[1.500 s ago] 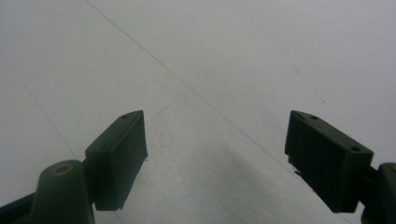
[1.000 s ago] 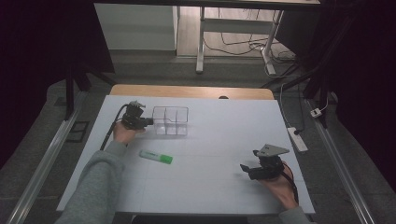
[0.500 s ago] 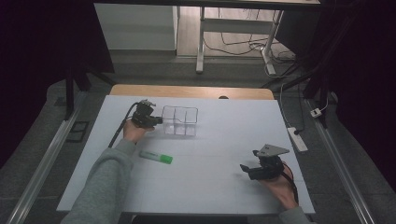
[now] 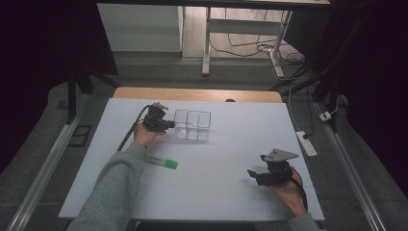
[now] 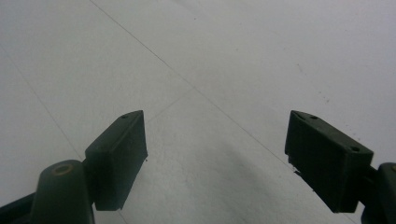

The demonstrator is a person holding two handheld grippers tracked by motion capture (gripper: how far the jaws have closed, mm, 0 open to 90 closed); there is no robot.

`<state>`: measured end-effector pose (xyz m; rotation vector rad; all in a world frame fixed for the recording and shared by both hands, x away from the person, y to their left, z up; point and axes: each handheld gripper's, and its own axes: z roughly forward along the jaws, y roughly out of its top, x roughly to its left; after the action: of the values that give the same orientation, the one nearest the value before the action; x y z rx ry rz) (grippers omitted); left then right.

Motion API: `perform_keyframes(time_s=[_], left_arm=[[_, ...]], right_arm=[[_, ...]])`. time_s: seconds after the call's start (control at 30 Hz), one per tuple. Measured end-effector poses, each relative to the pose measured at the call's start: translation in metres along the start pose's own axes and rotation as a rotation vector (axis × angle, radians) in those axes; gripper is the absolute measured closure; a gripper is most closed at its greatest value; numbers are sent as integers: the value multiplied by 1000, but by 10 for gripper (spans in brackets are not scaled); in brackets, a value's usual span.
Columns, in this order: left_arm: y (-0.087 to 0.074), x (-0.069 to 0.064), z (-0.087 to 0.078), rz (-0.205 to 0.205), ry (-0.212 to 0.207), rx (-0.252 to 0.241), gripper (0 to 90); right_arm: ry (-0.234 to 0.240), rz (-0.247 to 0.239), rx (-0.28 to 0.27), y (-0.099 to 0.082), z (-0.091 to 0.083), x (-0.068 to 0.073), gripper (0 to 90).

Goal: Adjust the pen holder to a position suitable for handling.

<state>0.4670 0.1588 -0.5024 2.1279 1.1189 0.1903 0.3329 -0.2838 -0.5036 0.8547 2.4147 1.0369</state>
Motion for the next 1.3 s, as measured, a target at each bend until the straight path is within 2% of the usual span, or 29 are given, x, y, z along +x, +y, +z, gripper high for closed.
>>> perform_keyframes(time_s=[0.6, 0.93, 1.1, 1.2, 1.3], left_arm=[[5, -19, 8, 49, -52, 15, 888], [8, -23, 10, 63, -58, 23, 888], [7, -22, 3, 81, -51, 16, 888], [6, -22, -10, 111, -47, -1, 888], [4, -22, -18, 120, -49, -12, 888]], right_arm=[[1, -1, -1, 0, 0, 0, 200], [-2, 0, -1, 0, 0, -1, 199], [-1, 4, -5, -1, 0, -2, 199], [-3, 5, -2, -1, 0, -2, 200], [-3, 8, -1, -2, -1, -3, 200]])
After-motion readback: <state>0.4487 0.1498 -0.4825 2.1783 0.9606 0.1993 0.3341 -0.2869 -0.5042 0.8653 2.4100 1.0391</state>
